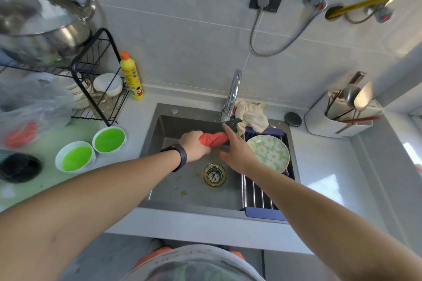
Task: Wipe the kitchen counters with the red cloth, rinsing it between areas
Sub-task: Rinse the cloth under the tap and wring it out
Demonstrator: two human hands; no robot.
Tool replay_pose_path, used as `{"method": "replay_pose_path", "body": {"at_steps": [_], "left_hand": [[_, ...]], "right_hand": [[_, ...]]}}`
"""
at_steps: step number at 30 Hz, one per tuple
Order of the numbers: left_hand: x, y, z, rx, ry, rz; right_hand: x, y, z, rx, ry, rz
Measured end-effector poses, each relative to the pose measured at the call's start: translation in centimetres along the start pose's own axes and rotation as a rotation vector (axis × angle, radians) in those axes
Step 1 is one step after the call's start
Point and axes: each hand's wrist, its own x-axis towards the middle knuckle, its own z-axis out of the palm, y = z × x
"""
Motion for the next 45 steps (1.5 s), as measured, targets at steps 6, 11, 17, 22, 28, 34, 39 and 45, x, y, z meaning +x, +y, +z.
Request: {"method": "replay_pose_path", "body": {"at_steps": [6,11,17,22,28,34,39,45], "left_hand": [[-0.8,0.5,-1.9,-0.843,-0.667,-0.376],[-1.1,1.6,-1.6,-0.819,-0.980,-0.432],[-1.3,2.8,0.2,0.108,-0.323,-0.005],[-0.3,1.5,0.8,0.434,-0.072,0.195],[1.2,2.2,-0.3,0.827,-0.015,0.445],[1.8,2.3,0.0,0.941,0.077,0.563],[1.5,1.9,1.1,0.499,-0.036,0.155],[2.9,0.2,-0.4,-0.096,-0.360,-0.303]], "right_hand": [[-0.4,1.0,0.4,-0.259,0.289,-0.496],[0.5,0.1,-1.0,-0.497,0.379,-0.760],[1.2,-1.4,-0.8,-0.717,0.006,-0.371],[2.2,-2.9,0.2,-0.516,-0.273,0.042],[2.3,-2.9,-0.3,0.082,-0.358,0.372],[1.4,-2.5,-1.4,0.323,-0.431,0.388],[1.0,-1.5,0.2,-0.087,-0.068,0.113],[-1.7,1.4,1.6,-0.178,0.112,-0.248]]}}
